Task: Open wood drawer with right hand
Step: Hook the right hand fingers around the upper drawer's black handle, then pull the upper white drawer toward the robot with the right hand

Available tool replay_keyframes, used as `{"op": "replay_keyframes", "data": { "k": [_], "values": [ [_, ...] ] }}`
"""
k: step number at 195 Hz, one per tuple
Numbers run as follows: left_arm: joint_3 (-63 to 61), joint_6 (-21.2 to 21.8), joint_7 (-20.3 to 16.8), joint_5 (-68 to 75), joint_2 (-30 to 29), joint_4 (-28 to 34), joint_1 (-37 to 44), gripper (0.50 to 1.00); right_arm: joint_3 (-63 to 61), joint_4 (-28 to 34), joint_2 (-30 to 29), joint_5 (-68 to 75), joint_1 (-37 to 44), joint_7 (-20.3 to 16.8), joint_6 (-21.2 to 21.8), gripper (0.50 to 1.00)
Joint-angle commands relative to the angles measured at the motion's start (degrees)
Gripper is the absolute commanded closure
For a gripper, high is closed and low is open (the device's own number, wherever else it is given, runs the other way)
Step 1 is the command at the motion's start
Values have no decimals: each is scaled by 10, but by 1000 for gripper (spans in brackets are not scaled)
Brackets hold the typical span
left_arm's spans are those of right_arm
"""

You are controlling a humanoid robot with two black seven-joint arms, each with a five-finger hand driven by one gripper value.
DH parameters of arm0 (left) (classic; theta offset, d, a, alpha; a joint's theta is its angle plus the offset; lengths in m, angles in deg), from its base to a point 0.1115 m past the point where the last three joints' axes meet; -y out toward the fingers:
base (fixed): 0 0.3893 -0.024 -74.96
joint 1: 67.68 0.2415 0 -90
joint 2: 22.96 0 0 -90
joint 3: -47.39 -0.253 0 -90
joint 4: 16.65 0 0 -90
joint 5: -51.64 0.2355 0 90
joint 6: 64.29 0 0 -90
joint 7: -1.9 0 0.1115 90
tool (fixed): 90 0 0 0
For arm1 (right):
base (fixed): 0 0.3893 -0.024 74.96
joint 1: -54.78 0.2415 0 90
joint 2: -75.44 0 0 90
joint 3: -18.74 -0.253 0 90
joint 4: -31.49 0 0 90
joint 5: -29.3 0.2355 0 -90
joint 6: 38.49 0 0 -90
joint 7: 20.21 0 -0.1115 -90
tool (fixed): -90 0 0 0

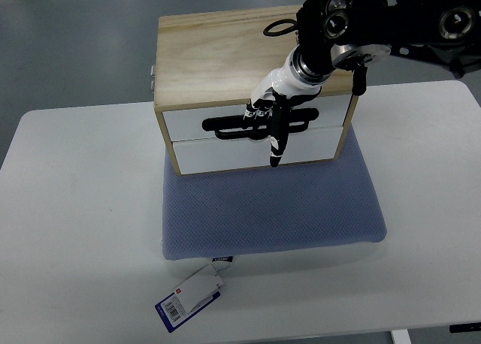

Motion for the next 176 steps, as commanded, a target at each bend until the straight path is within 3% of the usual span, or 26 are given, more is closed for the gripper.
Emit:
{"op": "replay_keyframes", "data": {
  "k": [1,138,176],
  "values": [
    [0,0,0,-1,0,1,0,500,6,0,-4,-8,-6,1,0,556],
    [-1,1,-1,-1,0,2,0,500,7,-9,-13,-1,-11,1,15,556],
    [-2,1,-1,-1,0,3,-5,500,2,6,-12,28,17,4,55,556]
  ]
}}
